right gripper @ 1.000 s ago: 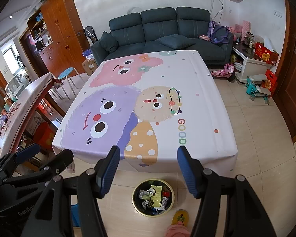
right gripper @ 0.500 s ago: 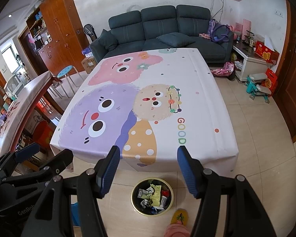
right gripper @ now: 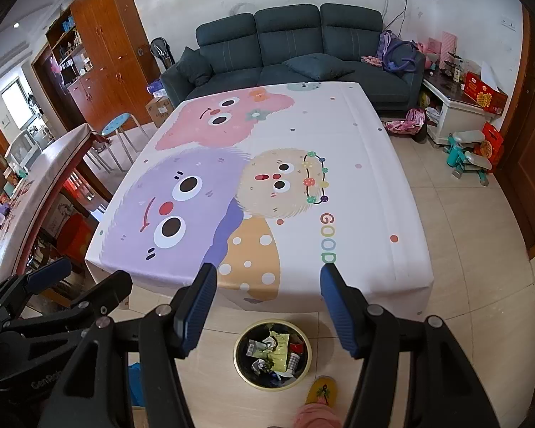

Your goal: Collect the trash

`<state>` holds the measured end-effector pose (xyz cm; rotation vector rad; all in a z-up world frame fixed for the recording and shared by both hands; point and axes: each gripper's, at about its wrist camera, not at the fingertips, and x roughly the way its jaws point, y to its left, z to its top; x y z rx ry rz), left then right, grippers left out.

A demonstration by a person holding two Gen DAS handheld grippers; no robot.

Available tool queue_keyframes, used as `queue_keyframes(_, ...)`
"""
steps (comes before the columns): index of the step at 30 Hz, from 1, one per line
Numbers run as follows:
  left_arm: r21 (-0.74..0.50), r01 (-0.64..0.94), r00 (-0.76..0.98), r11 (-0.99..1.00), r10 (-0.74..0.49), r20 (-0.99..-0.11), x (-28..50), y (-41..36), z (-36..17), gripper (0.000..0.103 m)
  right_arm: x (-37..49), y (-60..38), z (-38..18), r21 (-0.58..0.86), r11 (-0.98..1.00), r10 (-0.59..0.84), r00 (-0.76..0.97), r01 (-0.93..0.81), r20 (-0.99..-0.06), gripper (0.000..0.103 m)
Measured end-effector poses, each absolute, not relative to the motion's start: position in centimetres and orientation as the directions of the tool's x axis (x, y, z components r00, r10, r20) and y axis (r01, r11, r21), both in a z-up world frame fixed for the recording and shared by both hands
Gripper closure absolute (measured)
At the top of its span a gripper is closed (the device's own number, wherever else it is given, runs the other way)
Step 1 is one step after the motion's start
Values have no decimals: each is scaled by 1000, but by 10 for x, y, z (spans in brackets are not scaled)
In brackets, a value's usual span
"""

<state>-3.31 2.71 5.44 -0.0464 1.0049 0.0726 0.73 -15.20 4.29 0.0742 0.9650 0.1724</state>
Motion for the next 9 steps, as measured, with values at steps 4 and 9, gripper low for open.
queue_keyframes(4,2,-75,529,997,42,-848,-29,27,52,14,14,-152,39,134,984,176,548,-117,-817,42)
queue_keyframes(9,-1,-78,520,997,40,-853,-23,28,49,14,21,-151,35,132,984,178,538,-123,-824,42)
